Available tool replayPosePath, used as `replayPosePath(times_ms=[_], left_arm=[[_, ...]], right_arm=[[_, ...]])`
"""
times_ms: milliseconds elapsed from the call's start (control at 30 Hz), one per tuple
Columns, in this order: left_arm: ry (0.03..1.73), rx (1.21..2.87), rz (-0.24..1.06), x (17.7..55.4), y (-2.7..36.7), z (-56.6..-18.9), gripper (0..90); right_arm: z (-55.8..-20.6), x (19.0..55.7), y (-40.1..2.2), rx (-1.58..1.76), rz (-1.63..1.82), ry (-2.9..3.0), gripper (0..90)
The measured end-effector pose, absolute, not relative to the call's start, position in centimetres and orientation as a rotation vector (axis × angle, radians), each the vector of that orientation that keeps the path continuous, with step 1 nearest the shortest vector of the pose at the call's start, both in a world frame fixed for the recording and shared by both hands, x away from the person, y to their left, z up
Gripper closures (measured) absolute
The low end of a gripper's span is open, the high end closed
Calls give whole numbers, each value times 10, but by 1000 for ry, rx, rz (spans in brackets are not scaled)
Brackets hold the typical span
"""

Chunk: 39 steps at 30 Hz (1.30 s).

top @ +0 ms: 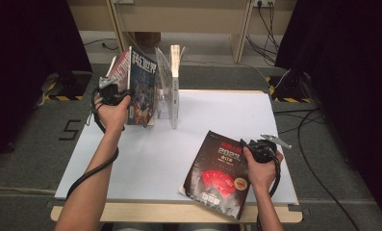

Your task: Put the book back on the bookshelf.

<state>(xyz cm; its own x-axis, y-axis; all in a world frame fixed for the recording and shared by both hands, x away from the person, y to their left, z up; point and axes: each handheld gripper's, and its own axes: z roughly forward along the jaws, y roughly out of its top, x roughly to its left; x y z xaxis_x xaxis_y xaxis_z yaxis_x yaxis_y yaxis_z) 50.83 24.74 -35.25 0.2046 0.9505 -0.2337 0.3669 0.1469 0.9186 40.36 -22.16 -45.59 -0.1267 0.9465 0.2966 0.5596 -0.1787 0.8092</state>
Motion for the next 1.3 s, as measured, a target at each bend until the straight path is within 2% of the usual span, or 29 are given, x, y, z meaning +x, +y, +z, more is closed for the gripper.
replayPosePath(times_ms=[433,500,600,867,1300], left_arm=[[1312,1347,776,527,238,-320,827],[1306,1318,825,529,237,-326,827],[1331,1304,832,528,238,-343,826],[1306,1346,916,514,245,-378,824],[1282,1368,886,475,262,-398,812]], right_arm=[[-459,404,-221,1738,1242,1673,531],[-459,404,-219,1725,1243,1680,532],[-459,403,-216,1714,1249,1691,533],[-460,404,-212,1691,1240,1715,538],[-458,402,-213,1691,1239,1710,537]])
